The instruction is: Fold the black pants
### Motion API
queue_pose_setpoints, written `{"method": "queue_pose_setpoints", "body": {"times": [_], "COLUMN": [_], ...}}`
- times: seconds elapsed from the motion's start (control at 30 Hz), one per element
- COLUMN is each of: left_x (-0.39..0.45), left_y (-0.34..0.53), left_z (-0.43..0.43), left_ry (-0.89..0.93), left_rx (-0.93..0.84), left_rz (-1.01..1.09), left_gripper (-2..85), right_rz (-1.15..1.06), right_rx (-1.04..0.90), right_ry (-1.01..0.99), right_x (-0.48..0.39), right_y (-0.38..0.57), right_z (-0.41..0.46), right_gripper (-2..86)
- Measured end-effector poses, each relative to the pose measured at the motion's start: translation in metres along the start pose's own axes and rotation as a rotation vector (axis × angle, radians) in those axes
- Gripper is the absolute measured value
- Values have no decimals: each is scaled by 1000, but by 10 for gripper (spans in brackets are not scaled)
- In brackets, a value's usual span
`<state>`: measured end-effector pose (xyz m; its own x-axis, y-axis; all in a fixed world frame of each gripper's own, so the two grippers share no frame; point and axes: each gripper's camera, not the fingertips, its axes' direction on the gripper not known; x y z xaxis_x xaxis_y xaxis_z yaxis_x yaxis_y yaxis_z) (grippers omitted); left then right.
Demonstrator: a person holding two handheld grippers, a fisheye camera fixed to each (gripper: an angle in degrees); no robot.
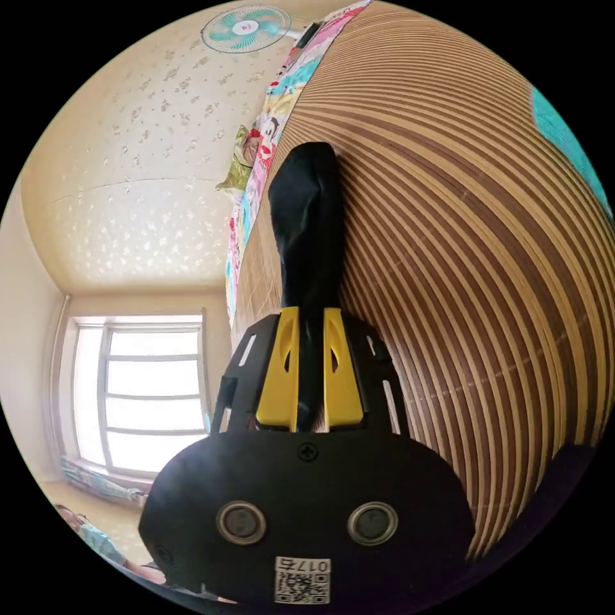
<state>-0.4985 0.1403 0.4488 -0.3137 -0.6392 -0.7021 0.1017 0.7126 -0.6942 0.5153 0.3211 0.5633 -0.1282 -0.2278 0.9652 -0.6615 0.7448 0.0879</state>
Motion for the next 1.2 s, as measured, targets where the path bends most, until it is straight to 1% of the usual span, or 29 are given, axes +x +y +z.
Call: {"method": "queue_pose_setpoints", "body": {"times": [0.07,0.1,0.13,0.23,0.27,0.33,0.37,0.4,0.47,0.5,0.57,0.67,0.73,0.8,0.9,0.93,1.0,1.03,1.07,1.13,1.2], "left_x": [9,13,14,12,11,11,12,13,15,15,13,12,14,11,5,5,1,-2,-6,-17,-35], "left_y": [-6,-10,-12,-19,-22,-23,-23,-23,-21,-19,-16,-9,-5,4,-8,-18,-72,-83,-97,-109,-114], "left_z": [6,10,12,18,20,22,23,23,22,21,18,9,-7,-50,-98,-101,-88,-82,-79,-93,-119], "left_ry": [-61,-86,-94,-94,-91,-92,-99,-107,-117,-116,-107,-75,-67,-87,-126,-139,-288,-337,-365,-332,-353], "left_rx": [-21,-32,-38,-64,-69,-69,-66,-61,-48,-37,-20,18,49,263,433,420,225,192,171,181,247], "left_rz": [25,38,42,37,36,36,37,41,49,51,51,56,87,99,101,113,95,80,116,129,107], "left_gripper": [-7,-7,-7,-6,-6,-6,-6,-5,-5,-4,-2,8,18,50,84,82,36,30,17,3,-5], "right_rz": [-110,-140,-197,-387,-424,-378,-360,-362,-365,-357,-301,-339,-340,-361,-361,-362,-378,-393,-393,-414,-494], "right_rx": [-60,-67,-28,207,302,421,450,445,368,338,224,279,258,206,130,101,63,41,12,-39,-41], "right_ry": [-149,-161,-141,-82,-10,120,179,204,318,342,380,399,429,441,445,441,424,411,399,370,301], "right_x": [-18,-26,-47,-124,-152,-178,-190,-194,-197,-195,-178,-165,-156,-147,-128,-121,-111,-105,-98,-89,-84], "right_y": [-9,-9,-2,44,62,75,75,71,47,40,20,33,37,41,54,62,78,92,106,130,163], "right_z": [7,6,-6,-56,-73,-83,-79,-75,-49,-42,-24,-37,-44,-49,-59,-62,-65,-67,-68,-71,-81], "right_gripper": [35,34,31,32,35,42,51,57,85,97,147,174,181,177,143,131,120,113,104,78,34]}}
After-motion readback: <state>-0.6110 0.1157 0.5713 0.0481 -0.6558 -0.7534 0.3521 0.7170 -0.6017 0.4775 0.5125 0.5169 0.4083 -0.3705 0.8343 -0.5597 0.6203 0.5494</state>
